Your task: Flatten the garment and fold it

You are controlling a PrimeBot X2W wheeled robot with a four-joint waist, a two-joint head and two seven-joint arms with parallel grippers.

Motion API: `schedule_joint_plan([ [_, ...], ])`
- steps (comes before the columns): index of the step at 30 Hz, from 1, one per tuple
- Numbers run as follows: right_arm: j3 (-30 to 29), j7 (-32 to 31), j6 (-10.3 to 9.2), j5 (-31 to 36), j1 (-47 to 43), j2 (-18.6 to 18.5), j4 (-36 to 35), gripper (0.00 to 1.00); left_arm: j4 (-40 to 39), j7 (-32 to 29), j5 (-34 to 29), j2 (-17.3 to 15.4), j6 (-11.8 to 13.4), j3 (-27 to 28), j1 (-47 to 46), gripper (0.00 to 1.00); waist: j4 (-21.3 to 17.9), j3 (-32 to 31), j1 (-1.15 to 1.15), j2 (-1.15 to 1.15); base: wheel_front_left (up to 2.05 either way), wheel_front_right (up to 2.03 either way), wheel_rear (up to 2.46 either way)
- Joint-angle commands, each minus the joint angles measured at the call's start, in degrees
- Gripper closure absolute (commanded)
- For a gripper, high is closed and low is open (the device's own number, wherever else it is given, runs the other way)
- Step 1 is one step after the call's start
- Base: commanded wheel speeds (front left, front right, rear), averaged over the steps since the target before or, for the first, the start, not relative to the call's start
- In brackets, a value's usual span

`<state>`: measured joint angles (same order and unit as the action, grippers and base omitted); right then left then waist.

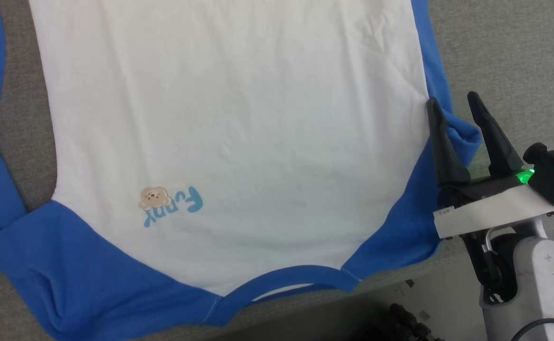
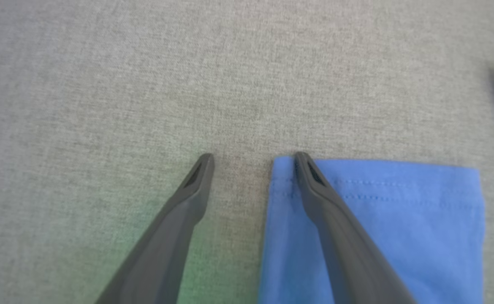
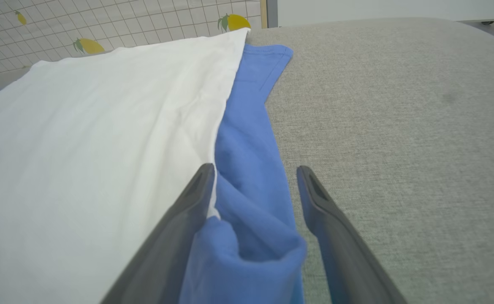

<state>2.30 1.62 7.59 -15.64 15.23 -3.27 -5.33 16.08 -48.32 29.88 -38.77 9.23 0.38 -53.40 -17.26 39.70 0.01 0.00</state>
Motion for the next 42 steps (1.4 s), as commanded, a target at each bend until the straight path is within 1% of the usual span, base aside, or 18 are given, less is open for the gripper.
schedule_joint_plan([
  [1, -0.1, 0.5, -0.10, 0.1, 0.6, 0.2, -0.2, 0.00, 1.6, -3.3, 0.6, 2.2, 0.5, -1.9, 4.6, 0.00, 0.1, -0.4, -0.01, 0.00, 0.00, 0.00, 0.00],
  [6, -0.5, 0.1, -0.10, 0.3, 0.4, 0.3, -0.2, 0.00, -2.4, -6.7, 1.7, 2.3, 1.8, -1.9, 7.2, 0.00, 0.4, -1.3, -0.01, 0.00, 0.00, 0.00, 0.00],
  [8, -0.5, -0.2, -0.10, 0.5, 0.4, 0.3, -0.4, 0.00, -4.2, -6.2, 1.8, 2.5, 1.9, -1.7, 7.9, 0.00, 0.4, -1.5, -0.01, 0.00, 0.00, 0.00, 0.00],
  [14, 0.0, -0.5, -0.10, 0.5, 0.3, 0.3, -0.9, 0.00, -5.4, -4.0, 1.3, 1.6, 1.7, -1.3, 8.8, 0.00, -0.2, -1.7, -0.01, 0.00, 0.00, 0.00, 0.00],
  [15, 0.1, -0.5, -0.10, 0.5, 0.2, 0.3, -1.0, 0.00, -5.4, -3.4, 1.1, 1.3, 1.5, -1.2, 8.8, 0.24, -0.3, -1.6, -0.01, 0.00, 0.00, 0.00, 0.00],
  [16, 0.2, -0.5, -0.10, 0.5, 0.2, 0.3, -1.0, 0.00, -5.4, -2.5, 0.7, 1.0, 1.2, -1.2, 8.7, 0.70, -0.5, -1.6, -0.01, 0.00, 0.00, 0.00, 0.00],
  [17, 0.3, -0.5, -0.10, 0.5, 0.1, 0.3, -1.0, 0.00, -5.4, -1.6, 0.4, 0.7, 1.1, -1.2, 8.6, 1.00, -0.6, -1.5, -0.01, 0.00, 0.00, 0.00, 0.00],
  [23, -0.1, -0.5, -0.10, 0.6, -0.2, 0.3, -0.9, 0.00, -4.2, 4.8, -0.7, 0.8, 0.0, -1.0, 8.0, 1.00, -0.6, -2.3, -0.01, 0.00, 0.00, 0.00, 0.00],
  [25, -0.5, -0.4, -0.10, 0.8, -0.2, 0.4, -1.0, 0.00, -3.7, 8.4, -1.0, 1.2, -0.4, -0.6, 7.6, 1.00, -0.2, -3.2, -0.01, 0.00, 0.00, 0.00, 0.00],
  [30, -2.0, -0.5, -0.10, 1.3, -0.9, 0.4, -1.1, 0.00, -3.2, 20.9, -2.5, 2.4, -1.0, 0.9, 7.7, 1.00, 1.5, -7.4, -0.01, 0.00, 0.00, 0.00, 0.00],
  [33, -2.6, -1.2, -0.10, 1.6, -2.1, 0.4, -1.1, 0.00, -3.5, 27.6, -2.3, 4.6, -0.2, 2.3, 8.9, 1.00, 3.1, -11.1, -0.01, 0.00, 0.00, 0.00, 0.00],
  [35, -3.1, -1.7, -0.10, 1.8, -3.2, 0.4, -1.4, 0.00, -4.4, 30.7, -1.3, 6.6, -0.5, 2.7, 10.1, 1.00, 4.2, -13.5, -0.01, 0.00, 0.00, 0.00, 0.00],
  [39, -4.7, -3.5, -0.10, 2.4, -6.1, 0.4, -2.4, 0.00, -9.2, 34.2, 0.5, 10.2, -1.1, 2.5, 12.8, 1.00, 6.8, -18.4, -0.01, 0.00, 0.00, 0.00, 0.00],
  [42, -6.0, -5.0, -0.10, 2.4, -8.3, 0.4, -3.2, 0.00, -13.8, 34.8, 0.9, 13.2, -1.6, -0.1, 14.7, 1.00, 8.5, -21.6, -0.01, 0.00, 0.00, 0.00, 0.00],
])
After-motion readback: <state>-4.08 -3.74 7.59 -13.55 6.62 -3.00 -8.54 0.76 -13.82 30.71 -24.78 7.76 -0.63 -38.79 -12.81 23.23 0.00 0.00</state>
